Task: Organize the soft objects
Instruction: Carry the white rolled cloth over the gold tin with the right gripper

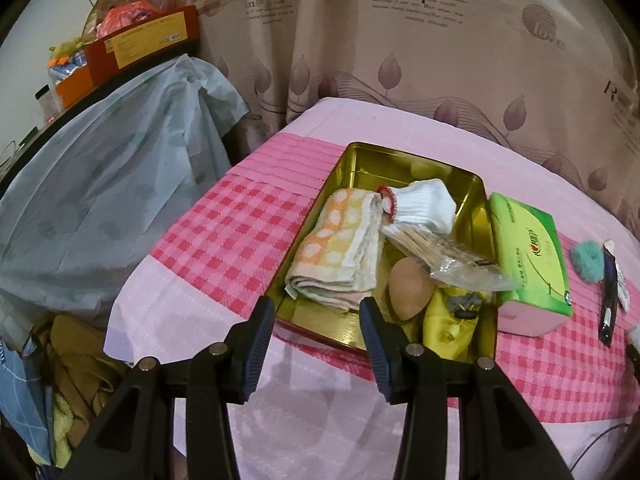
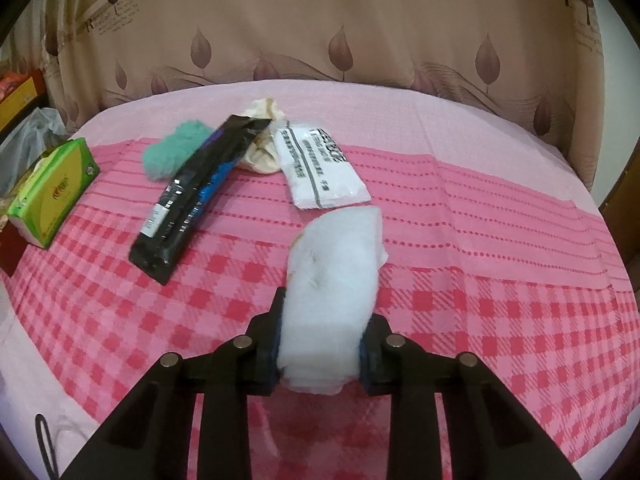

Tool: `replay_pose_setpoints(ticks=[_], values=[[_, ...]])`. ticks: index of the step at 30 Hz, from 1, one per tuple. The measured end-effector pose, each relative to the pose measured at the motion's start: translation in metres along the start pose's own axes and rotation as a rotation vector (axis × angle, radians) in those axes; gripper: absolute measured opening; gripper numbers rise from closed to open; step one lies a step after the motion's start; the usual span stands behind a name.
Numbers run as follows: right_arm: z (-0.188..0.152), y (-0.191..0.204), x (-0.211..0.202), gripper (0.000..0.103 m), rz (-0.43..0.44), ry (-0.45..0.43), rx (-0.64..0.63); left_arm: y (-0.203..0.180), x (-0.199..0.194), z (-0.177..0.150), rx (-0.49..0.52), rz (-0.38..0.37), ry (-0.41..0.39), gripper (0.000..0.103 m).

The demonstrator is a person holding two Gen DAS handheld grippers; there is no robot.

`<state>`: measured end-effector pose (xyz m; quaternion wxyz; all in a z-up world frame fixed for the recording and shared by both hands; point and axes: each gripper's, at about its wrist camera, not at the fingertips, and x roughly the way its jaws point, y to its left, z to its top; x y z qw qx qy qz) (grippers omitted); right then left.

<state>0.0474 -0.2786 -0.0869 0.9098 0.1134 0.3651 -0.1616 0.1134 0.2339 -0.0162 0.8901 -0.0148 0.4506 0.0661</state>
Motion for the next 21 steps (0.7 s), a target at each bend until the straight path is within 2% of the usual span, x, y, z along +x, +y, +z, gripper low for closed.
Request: replay_pose_setpoints(ticks=[4,9,13,21], values=[[0.005,0.003,-0.014,0.025,0.015,-0.02,-0.01,0.003,-0.002,0.0,-0.015,0.01,-0.008,0.045],[0.02,0.024,-0.036,0.025,0.085,-0.053,-0.058,0.014,-0.002,0.001,-0.065,0.021,-0.002,0.046],[0.03,0.057,-0.052,0.025,0.179,-0.079,-0.106,0.028,-0.003,0.003,-0.129,0.038,0.0,0.046],[0.045,0.152,-0.07,0.025,0.391,-0.074,-0.225,0.057,-0.007,0.004,-0.236,0.112,-0.006,0.047]])
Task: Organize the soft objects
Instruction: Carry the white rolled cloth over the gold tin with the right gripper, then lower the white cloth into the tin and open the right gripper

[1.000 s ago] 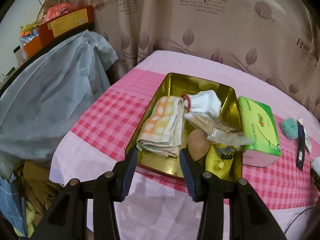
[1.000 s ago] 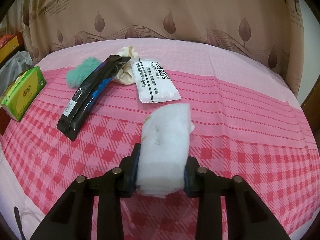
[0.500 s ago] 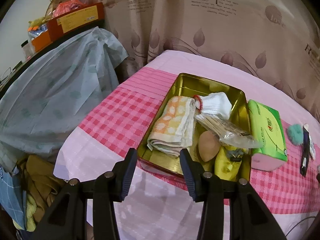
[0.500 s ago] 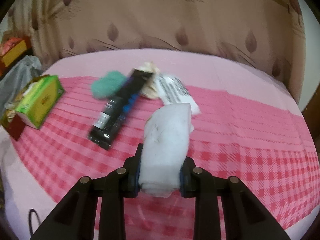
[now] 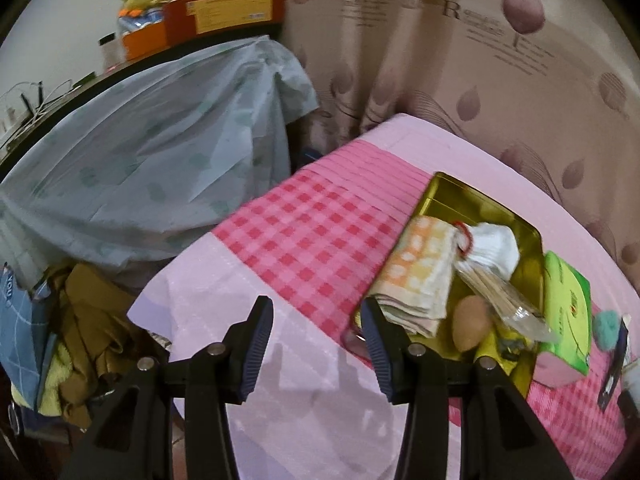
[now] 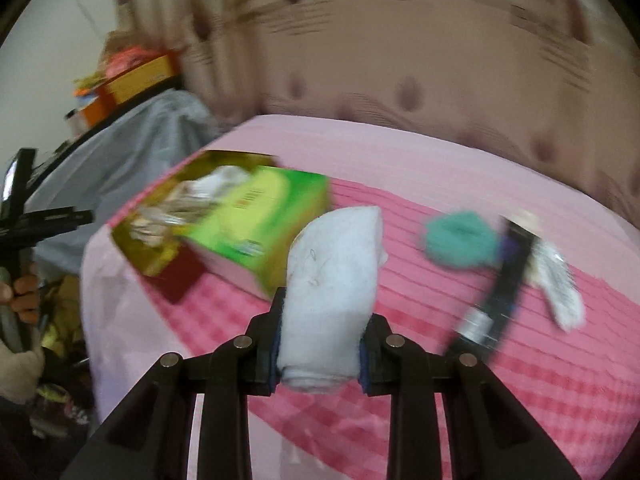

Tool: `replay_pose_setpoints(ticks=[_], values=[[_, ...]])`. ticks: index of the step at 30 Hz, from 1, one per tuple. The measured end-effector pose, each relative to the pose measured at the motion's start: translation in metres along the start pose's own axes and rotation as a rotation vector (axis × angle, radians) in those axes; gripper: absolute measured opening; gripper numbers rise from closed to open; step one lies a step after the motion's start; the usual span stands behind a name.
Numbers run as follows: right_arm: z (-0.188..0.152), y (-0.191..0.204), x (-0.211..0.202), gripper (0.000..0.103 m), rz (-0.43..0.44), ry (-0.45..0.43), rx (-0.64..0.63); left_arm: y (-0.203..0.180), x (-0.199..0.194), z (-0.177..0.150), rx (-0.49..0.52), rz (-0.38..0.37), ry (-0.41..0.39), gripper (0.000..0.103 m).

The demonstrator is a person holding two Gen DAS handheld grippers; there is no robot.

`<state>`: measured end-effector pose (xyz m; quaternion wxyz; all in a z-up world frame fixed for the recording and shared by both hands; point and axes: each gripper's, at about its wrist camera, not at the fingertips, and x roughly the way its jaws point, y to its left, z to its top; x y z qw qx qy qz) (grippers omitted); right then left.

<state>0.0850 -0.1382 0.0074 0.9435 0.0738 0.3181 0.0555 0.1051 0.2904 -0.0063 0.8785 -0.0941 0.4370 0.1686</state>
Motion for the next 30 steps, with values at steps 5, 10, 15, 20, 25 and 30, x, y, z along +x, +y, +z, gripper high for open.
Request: replay_pose_setpoints(ticks=[5,10,15,20,25,30], values=[[0.024,0.059,0.021,0.026,0.083,0.011,-0.083,0.006,-0.005,0.003,-0.011,0.034,-0.022,0.047],[0.046,0.111,0.046,0.025,0.126,0.028,-0.163,0.01,-0.007,0.005,-0.021,0.032,-0.032,0.047],[0.069,0.156,0.093,0.026,0.151,0.064,-0.194,0.012,-0.007,0.007,-0.03,0.036,-0.036,0.047],[0.071,0.179,0.126,0.026,0.169,0.112,-0.21,0.015,-0.006,0.008,-0.041,0.031,-0.031,0.047],[0.073,0.195,0.148,0.026,0.184,0.136,-0.211,0.015,-0.007,0.008,-0.041,0.034,-0.035,0.047],[0.077,0.202,0.161,0.026,0.198,0.139,-0.188,0.015,-0.006,0.007,-0.041,0.029,-0.029,0.047]])
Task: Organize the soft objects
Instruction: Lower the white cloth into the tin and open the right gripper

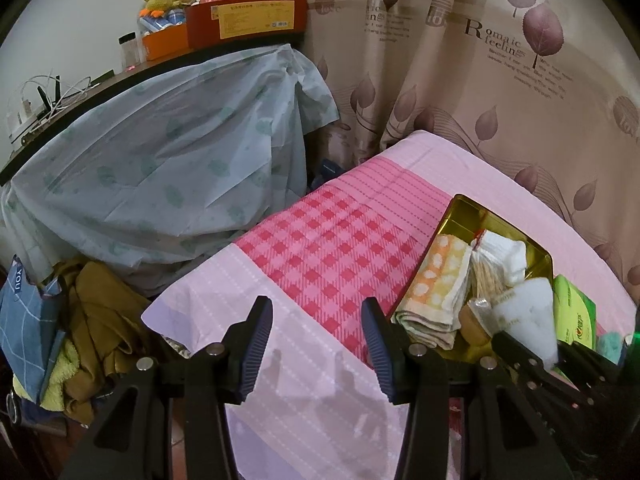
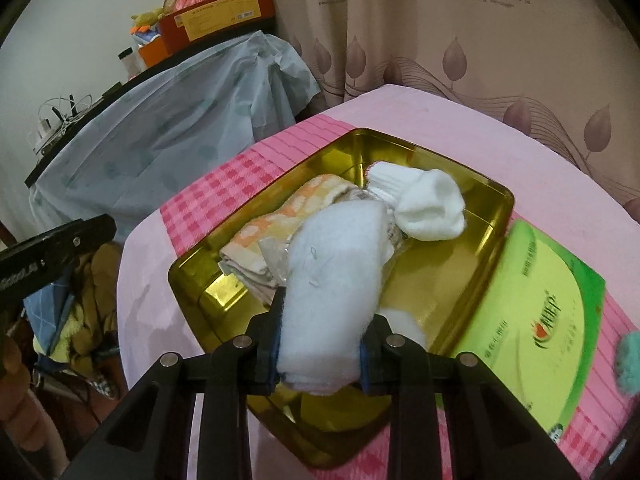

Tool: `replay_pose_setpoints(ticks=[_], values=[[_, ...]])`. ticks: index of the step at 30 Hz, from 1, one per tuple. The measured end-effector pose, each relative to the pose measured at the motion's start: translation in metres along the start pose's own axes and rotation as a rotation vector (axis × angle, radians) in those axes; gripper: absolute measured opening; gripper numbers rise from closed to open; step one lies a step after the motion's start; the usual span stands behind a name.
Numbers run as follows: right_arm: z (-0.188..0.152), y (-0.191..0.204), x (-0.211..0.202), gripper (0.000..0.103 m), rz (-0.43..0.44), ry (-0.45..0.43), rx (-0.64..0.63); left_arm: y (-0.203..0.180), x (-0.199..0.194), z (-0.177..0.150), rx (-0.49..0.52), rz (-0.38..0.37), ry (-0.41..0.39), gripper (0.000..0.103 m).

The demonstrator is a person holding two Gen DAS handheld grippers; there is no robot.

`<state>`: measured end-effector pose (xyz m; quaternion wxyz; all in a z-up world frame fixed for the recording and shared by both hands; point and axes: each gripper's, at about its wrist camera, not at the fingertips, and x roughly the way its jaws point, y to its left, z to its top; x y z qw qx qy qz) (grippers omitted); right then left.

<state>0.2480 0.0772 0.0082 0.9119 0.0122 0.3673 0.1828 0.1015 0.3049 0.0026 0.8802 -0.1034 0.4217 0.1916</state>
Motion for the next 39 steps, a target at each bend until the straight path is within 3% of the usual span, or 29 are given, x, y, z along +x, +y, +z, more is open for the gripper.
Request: replay_pose_setpoints(ticks=[6,7,9,14,17,30,39], values=[[-0.004,0.002,0.002,0.035,0.002,-0.001,0.008,-0.002,0.0,0.0,0.008,-0.006,0.004,0.047],[-0.005,0.002,0.0,0.038,-0.002,-0.007,0.008,-0.003,-0.001,0.0,0.01,-0.006,0.003,0.047],[-0.005,0.001,-0.002,0.058,0.004,-0.01,0.007,-0.004,0.0,-0.001,0.016,-0.008,0.004,0.047],[-0.008,0.005,-0.012,0.064,-0.022,-0.024,-0.03,-0.01,-0.001,-0.002,0.034,-0.011,0.0,0.047],[-0.011,0.005,-0.02,0.079,-0.013,-0.035,-0.026,-0.012,-0.001,-0.003,0.045,-0.012,-0.002,0.047],[-0.038,-0.009,-0.074,0.087,0.0,-0.101,0.003,-0.029,-0.002,-0.009,0.11,-0.006,-0.005,0.047],[-0.071,-0.05,-0.115,0.087,-0.046,-0.142,0.076,-0.034,-0.002,-0.012,0.129,0.005,-0.006,0.047]])
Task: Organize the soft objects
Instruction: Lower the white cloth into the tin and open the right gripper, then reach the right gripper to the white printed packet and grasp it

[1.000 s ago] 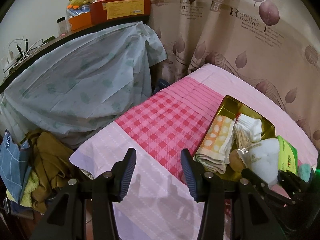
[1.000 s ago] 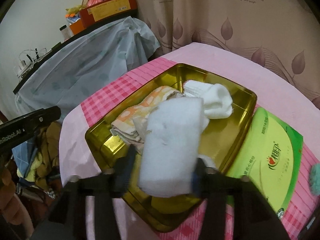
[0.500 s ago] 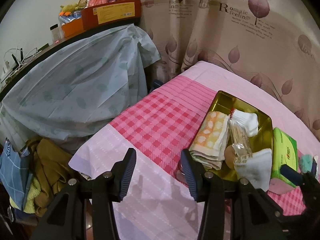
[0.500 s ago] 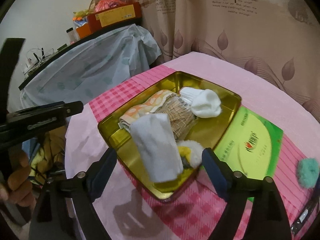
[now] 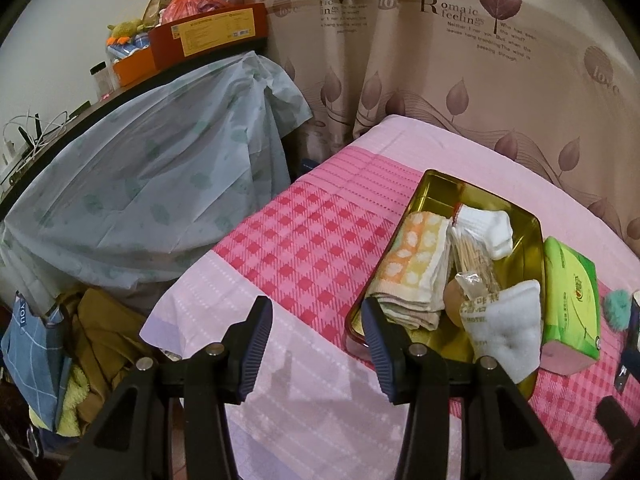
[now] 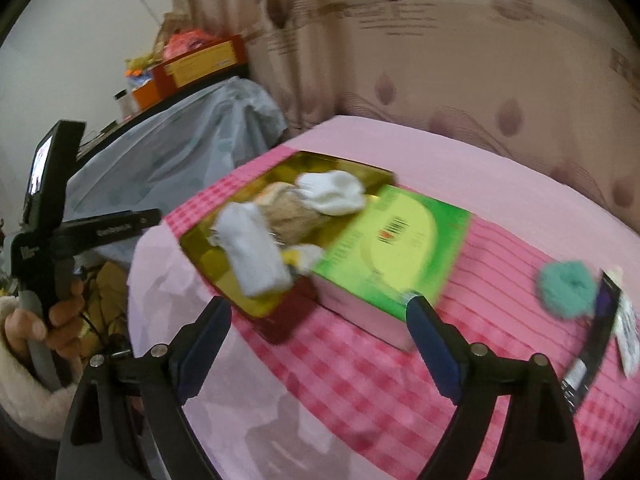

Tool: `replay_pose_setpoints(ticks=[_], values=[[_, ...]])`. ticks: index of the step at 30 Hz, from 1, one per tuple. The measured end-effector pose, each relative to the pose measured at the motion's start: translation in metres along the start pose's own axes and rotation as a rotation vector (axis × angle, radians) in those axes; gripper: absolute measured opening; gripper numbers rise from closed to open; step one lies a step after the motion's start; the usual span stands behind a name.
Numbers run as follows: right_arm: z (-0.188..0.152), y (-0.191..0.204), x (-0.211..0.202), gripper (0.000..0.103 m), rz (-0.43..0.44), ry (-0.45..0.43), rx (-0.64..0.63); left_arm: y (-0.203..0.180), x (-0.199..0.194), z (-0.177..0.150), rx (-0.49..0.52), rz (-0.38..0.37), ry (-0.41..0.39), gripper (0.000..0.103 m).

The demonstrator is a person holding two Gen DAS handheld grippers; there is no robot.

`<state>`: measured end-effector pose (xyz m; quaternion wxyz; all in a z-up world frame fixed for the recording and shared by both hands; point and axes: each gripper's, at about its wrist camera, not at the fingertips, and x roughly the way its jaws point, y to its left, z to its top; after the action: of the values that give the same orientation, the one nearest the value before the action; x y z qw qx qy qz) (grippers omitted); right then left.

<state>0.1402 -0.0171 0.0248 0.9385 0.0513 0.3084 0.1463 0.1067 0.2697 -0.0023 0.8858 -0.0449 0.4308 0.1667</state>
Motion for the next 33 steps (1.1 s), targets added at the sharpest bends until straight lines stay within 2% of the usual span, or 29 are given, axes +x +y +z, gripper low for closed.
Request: replay_pose_setpoints(ticks=[9,15,21,27,33], values=[[-0.037,-0.089,-0.039,0.087,-0.154,-0.019,0.136,-0.002,0.0,-0.001,0.005,0.005,-0.002,0.047],[-0.059,-0.16,-0.066,0.087,-0.309,-0.034,0.202,-0.003,-0.001,-0.004,0.018,0.018,-0.006,0.047],[-0.07,-0.232,-0.08,0.087,-0.444,-0.008,0.246,-0.008,0.0,-0.006,0.041,0.024,-0.015,0.047],[-0.076,-0.291,-0.07,0.087,-0.486,0.041,0.281,-0.021,-0.009,-0.009,0.095,-0.001,-0.051,0.047],[-0.069,-0.324,-0.048,0.085,-0.478,0.087,0.256,-0.049,-0.024,-0.017,0.186,-0.042,-0.074,0.047]])
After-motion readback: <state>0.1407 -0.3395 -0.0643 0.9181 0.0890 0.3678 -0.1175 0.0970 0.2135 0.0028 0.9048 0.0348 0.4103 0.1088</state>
